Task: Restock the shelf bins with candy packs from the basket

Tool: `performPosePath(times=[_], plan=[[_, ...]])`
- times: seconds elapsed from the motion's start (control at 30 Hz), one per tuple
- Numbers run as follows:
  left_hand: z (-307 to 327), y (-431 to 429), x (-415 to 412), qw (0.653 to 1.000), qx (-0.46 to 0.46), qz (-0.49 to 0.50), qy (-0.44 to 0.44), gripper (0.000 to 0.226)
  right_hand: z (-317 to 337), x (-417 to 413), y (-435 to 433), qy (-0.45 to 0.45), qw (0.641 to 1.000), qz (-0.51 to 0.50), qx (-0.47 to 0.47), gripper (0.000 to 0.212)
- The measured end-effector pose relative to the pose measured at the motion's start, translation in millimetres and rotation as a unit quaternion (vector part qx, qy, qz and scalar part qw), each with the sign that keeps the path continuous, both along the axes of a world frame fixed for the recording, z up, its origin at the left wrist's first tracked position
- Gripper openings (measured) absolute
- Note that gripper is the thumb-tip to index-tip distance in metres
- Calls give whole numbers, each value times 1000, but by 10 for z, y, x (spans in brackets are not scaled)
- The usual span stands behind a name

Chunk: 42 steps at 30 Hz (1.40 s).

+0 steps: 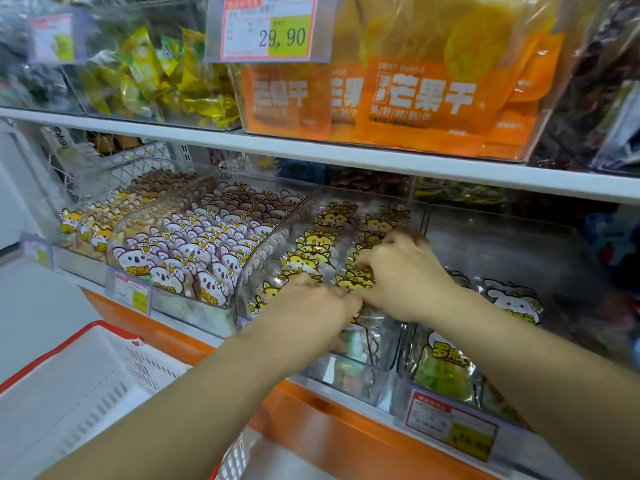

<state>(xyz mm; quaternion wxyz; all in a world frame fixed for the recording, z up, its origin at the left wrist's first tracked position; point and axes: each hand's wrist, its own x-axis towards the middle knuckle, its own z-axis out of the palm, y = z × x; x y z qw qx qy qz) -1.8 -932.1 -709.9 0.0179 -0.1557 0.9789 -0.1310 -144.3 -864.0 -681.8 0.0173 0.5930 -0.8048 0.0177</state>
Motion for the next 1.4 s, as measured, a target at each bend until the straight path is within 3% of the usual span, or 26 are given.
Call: performPosePath(times=[0.07,0.17,0.23,0.3,0.43,0.53,0.6,0.73,0.8,0.97,1.23,1.4], plan=[[17,-9,-4,999,30,4,15,53,1,-4,2,-46,998,8,-46,51],[27,-73,196,984,116,-21,135,56,35,-13,123,-93,981,38,-166,24],[26,-117,334,962,125,-50,239,53,89,-47,247,-128,983,55,-118,9],[36,-138,385,947,127,-68,286,40,141,-27,312,-142,987,70,-28,11],[157,-115,317,972,148,-46,174,20,235,61,255,-59,993,97,35,16],[281,-49,227,998,62,-11,25,31,293,60,211,-27,989,102,107,26],[332,-9,145,999,33,-7,-21,34,252,56,186,-13,987,91,130,20],[342,66,24,996,-7,-8,-91,27,37,124,107,108,984,94,102,22],[324,95,-1,993,0,-1,-122,23,-16,112,86,104,987,99,78,29],[312,88,-139,986,51,15,-158,35,3,96,175,20,995,95,23,27],[12,117,-307,981,93,33,-166,33,-31,72,145,17,996,78,43,31],[132,113,-54,996,65,17,-63,25,101,77,198,1,994,77,81,27]])
